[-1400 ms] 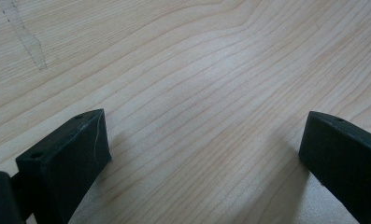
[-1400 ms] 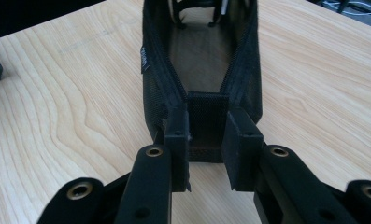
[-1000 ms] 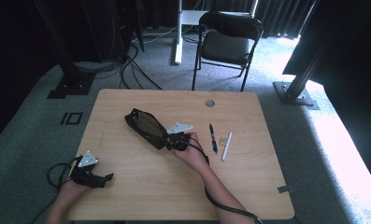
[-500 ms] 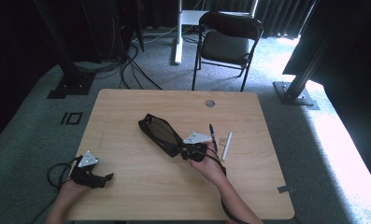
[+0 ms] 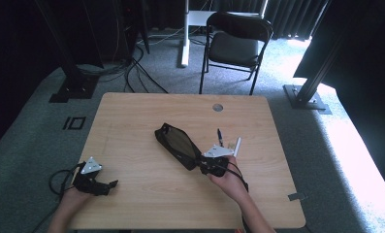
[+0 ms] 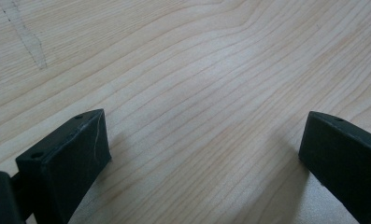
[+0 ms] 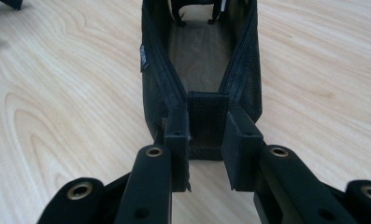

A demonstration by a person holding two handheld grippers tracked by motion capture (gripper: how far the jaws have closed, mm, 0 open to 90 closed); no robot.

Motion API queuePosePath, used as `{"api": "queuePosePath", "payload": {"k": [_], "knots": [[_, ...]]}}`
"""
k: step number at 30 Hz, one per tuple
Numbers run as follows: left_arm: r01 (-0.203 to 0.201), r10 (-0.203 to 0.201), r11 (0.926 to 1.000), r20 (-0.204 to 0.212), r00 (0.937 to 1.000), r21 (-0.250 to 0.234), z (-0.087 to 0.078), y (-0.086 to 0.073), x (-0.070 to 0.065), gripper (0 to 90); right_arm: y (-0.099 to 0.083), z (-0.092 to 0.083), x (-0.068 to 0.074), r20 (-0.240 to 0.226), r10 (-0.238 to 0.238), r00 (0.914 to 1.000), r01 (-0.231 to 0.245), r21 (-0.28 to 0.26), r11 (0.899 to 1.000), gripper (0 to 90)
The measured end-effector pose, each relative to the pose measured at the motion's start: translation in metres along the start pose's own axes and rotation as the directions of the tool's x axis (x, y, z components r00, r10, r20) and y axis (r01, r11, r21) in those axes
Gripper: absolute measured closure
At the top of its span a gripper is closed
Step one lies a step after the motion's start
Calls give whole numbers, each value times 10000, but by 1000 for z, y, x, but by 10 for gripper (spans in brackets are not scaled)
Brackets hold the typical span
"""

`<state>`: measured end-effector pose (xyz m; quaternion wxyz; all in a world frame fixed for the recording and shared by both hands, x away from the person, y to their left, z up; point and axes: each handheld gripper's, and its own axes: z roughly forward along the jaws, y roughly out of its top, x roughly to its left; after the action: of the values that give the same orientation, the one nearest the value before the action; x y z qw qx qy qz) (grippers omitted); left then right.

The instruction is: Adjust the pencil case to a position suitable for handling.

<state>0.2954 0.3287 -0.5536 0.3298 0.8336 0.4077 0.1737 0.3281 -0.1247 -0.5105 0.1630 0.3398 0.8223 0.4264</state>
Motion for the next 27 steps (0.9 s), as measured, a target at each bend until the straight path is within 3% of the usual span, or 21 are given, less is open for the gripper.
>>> {"api": "queuePosePath", "payload": {"k": [12,27], "knots": [[-1,1,10000,-1,10000,-2,0,0,0,21,-26,-31,0,285,108,9995,-109,14,9999,733],[-1,1,10000,-6,10000,-12,0,0,0,21,-56,-71,-5,710,657,9953,-660,30,9978,733]]}}
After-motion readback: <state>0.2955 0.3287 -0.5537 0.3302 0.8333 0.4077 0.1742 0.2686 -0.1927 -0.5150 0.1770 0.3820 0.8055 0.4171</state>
